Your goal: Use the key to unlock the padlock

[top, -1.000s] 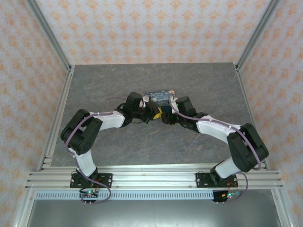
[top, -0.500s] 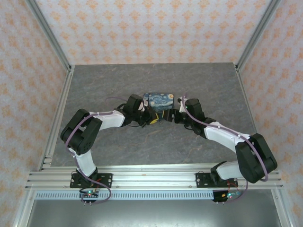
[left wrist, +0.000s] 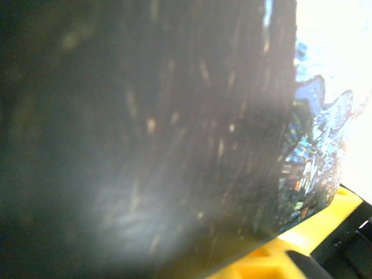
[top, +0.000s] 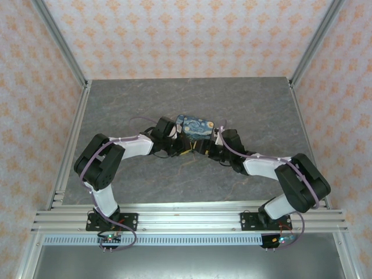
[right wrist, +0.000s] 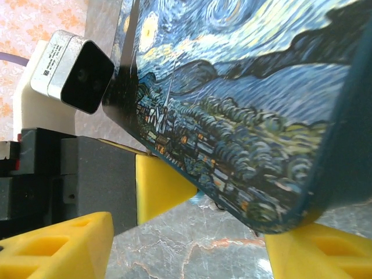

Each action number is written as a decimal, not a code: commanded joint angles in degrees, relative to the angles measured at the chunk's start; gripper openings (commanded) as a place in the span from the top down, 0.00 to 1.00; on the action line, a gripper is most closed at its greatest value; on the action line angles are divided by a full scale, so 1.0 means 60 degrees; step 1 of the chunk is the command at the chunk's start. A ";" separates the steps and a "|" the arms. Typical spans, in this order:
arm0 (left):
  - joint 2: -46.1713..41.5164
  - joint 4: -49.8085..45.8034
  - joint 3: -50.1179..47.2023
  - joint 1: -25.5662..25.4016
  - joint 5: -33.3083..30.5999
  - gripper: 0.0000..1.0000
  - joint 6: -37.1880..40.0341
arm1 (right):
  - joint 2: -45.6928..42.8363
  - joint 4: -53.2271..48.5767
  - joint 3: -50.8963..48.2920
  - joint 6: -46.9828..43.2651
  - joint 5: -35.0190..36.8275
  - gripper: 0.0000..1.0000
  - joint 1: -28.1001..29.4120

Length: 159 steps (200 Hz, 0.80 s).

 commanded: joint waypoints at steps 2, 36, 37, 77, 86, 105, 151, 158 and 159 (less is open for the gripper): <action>-0.0506 -0.0679 0.0060 0.0039 0.0065 0.66 0.0193 | 0.0353 0.0897 0.0150 0.0393 0.0147 0.31 0.0072; -0.1118 -0.0958 -0.0097 0.0068 -0.0130 0.42 0.0332 | 0.0590 0.0985 0.0264 0.0448 0.0555 0.30 0.0073; -0.1132 -0.0972 -0.0099 0.0068 -0.0143 0.42 0.0331 | 0.0594 0.0994 0.0269 0.0441 0.0568 0.30 0.0072; -0.1823 -0.1408 -0.0204 0.0226 -0.0429 0.31 0.0475 | 0.0855 0.0919 0.0596 0.0397 0.0776 0.30 -0.0038; -0.1967 -0.1475 -0.0233 0.0281 -0.0507 0.28 0.0469 | 0.0951 0.0888 0.0714 0.0370 0.0778 0.30 -0.0107; -0.2258 -0.1622 -0.0273 0.0396 -0.0773 0.22 0.0477 | 0.1251 0.0855 0.1061 0.0342 0.0664 0.30 -0.0320; -0.2552 -0.1674 -0.0165 0.0510 -0.1410 0.15 0.0363 | 0.2006 0.0562 0.2095 0.0056 0.0428 0.30 -0.0824; -0.2529 -0.1669 -0.0124 0.0513 -0.1492 0.12 0.0323 | 0.2056 0.0552 0.2160 0.0028 0.0331 0.30 -0.0877; -0.2526 -0.1664 -0.0112 0.0510 -0.1505 0.12 0.0319 | 0.2052 0.0558 0.2162 0.0026 0.0309 0.31 -0.0880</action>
